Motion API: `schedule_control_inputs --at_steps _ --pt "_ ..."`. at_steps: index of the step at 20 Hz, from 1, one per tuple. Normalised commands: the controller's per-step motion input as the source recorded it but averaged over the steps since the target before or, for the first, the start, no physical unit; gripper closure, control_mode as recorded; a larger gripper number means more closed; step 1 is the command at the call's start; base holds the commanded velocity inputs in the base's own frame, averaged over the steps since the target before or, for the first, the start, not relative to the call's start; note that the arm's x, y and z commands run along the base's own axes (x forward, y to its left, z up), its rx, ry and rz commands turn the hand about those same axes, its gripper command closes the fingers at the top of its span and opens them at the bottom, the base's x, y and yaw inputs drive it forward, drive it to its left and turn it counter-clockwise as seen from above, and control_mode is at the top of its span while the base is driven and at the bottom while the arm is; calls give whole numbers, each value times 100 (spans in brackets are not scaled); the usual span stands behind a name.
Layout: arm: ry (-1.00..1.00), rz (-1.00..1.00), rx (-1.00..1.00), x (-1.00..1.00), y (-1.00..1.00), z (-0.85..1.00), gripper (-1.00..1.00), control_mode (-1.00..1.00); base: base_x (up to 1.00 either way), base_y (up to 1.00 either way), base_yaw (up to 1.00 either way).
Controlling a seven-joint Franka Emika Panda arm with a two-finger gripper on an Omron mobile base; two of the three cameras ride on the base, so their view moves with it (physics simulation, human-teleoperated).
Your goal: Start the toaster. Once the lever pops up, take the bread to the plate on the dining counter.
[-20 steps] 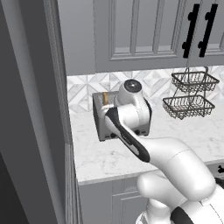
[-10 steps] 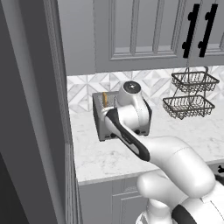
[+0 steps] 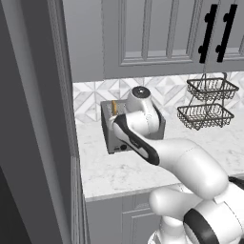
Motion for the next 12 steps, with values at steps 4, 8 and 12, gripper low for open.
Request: schedule_control_inputs --at_steps 4,8,12 --pt "4 0 0 14 0 -17 100 -100 0 0 0" --pt "2 0 0 6 0 -20 100 -100 0 0 0" --pt "0 0 0 7 0 -13 100 -100 0 0 0"
